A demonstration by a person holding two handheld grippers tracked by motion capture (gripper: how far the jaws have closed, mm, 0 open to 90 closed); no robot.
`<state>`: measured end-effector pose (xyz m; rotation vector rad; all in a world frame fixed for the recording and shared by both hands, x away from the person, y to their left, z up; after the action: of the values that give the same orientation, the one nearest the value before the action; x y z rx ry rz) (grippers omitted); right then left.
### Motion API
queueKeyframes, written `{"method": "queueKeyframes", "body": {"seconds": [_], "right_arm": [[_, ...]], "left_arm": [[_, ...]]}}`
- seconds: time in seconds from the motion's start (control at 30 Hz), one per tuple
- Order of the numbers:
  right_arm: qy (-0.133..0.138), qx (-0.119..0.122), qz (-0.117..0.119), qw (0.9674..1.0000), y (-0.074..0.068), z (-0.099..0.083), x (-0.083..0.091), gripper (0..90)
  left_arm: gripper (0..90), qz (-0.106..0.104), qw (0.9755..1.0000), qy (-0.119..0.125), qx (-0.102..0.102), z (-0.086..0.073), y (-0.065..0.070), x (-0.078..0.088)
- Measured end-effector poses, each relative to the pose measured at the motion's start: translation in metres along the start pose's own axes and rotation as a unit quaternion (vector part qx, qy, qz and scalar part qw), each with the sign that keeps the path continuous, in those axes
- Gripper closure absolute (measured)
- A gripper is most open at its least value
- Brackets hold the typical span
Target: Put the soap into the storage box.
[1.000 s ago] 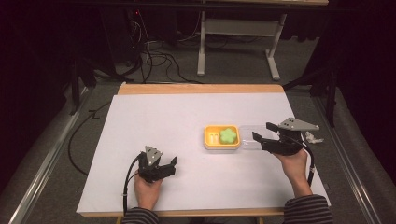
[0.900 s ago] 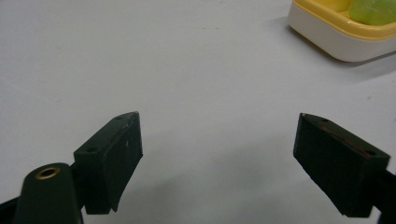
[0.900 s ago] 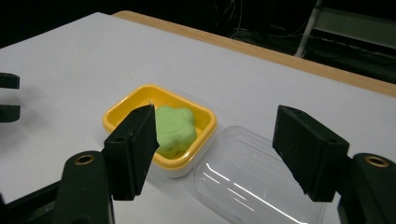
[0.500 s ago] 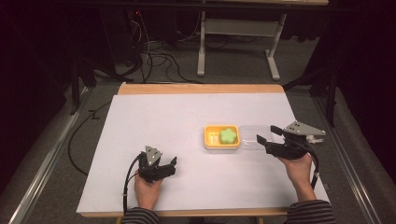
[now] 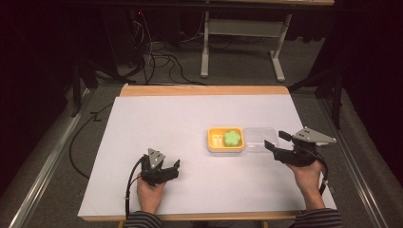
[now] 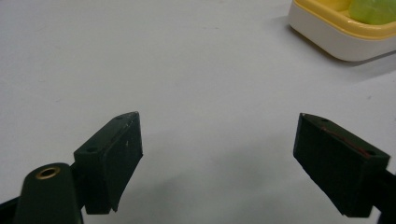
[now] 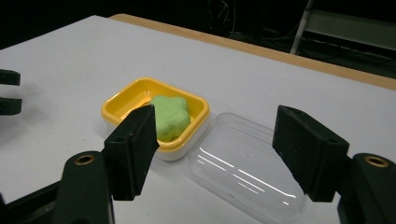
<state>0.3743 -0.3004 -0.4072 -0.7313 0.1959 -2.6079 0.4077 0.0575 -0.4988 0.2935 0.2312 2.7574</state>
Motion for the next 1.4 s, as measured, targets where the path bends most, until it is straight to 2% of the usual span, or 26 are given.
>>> {"method": "queueKeyframes", "body": {"seconds": [0.63,1.4], "right_arm": [[-0.003,-0.005,0.006,1.0,-0.002,-0.015,0.004,31.5],[-0.019,-0.008,0.019,0.9996,-0.011,-0.036,-0.004,31.5]], "left_arm": [[16.1,0.0,1.0,0.0,0.0,0.0,0.0,0.0],[16.1,0.0,1.0,0.001,0.0,0.0,0.0,0.0]]}}
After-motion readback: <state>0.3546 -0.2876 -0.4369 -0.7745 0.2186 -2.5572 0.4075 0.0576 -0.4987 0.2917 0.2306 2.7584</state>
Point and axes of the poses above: each handheld gripper's, and its own axes: x roughly backward along the jaws, z roughly out of its top, y roughly to its right, the point moved 5 cm from there along -x, roughly forward along the jaws, and after that the axes turned 14 degrees about -x, right-handed, at the moved point
